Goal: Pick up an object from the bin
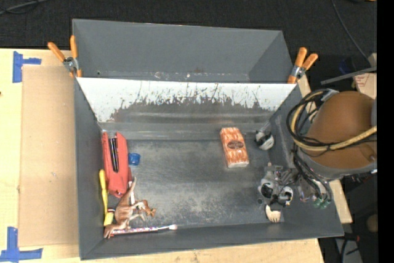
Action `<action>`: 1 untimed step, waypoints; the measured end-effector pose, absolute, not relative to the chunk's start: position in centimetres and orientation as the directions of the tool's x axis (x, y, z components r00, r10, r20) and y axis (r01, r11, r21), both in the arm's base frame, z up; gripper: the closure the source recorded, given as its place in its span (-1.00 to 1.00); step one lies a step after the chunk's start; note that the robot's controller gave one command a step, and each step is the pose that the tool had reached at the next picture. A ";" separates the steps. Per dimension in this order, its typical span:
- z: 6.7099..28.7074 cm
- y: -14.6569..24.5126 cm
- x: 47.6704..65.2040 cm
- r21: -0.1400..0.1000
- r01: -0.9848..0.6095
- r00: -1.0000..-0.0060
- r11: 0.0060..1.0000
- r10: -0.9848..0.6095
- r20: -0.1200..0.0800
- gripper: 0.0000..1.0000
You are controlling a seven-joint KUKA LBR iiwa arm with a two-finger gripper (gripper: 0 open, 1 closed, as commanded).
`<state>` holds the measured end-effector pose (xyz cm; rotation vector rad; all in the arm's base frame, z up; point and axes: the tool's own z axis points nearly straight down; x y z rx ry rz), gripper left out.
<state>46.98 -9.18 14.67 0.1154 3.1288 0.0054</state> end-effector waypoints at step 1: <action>15.9 -9.1 46.7 0.005 0.070 -0.998 0.998 0.070 -0.002 1.00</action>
Offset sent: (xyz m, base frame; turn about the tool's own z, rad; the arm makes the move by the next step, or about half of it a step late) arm -0.0009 0.0005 0.0580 -0.0012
